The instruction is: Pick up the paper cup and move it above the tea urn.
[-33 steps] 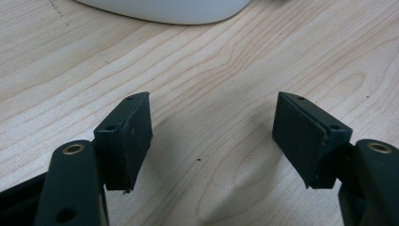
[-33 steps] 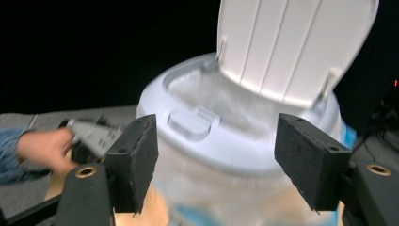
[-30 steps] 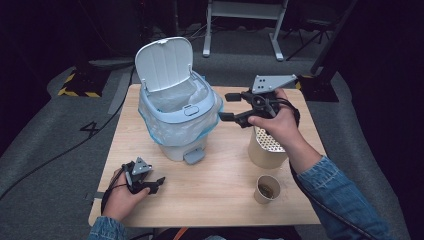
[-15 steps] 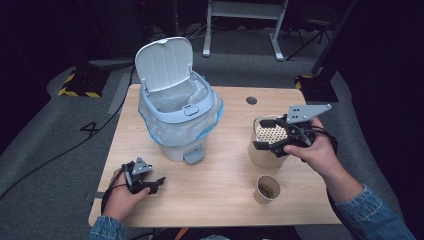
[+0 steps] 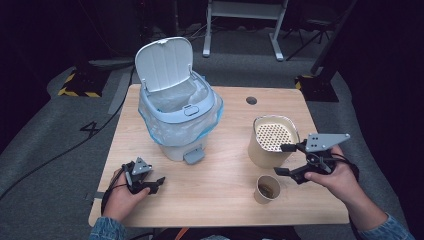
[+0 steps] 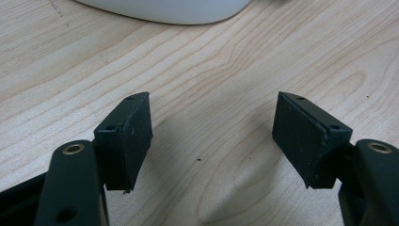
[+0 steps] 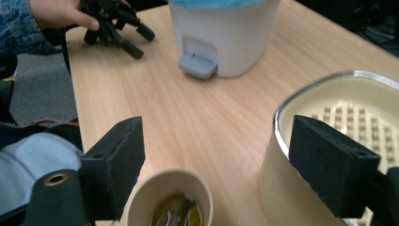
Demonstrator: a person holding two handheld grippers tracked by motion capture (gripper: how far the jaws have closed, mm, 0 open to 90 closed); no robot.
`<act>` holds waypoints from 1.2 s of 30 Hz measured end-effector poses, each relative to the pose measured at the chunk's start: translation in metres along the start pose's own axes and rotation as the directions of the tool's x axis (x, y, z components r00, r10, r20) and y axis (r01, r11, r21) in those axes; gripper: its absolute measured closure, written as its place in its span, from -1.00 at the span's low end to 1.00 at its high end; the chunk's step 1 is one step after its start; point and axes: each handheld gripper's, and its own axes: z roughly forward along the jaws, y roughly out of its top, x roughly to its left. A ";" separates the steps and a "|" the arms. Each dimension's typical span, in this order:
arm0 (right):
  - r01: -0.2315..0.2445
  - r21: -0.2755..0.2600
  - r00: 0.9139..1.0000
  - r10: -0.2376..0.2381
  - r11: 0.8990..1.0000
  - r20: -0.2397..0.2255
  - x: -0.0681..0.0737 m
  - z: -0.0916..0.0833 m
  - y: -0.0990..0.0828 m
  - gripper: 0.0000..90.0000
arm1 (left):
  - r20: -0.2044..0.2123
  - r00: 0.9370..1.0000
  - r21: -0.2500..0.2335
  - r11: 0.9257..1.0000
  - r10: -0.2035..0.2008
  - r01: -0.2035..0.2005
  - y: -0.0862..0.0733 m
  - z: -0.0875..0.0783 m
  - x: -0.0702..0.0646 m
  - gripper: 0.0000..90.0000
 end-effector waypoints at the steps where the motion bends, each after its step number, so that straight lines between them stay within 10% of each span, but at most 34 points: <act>1: -0.006 0.006 1.000 0.006 1.000 -0.002 0.001 -0.002 -0.005 -0.57 | 0.000 1.000 0.001 1.000 0.000 0.000 0.000 0.000 0.000 -0.35; 15: -0.061 0.100 0.998 0.062 0.993 -0.006 0.021 -0.001 -0.070 -0.62 | 0.000 1.000 0.001 1.000 -0.001 0.001 0.000 0.000 0.000 -0.35; 36: -0.057 0.131 0.998 0.060 0.990 -0.018 0.030 0.056 -0.115 -0.60 | 0.000 1.000 0.000 1.000 -0.001 0.001 0.000 0.000 0.000 -0.35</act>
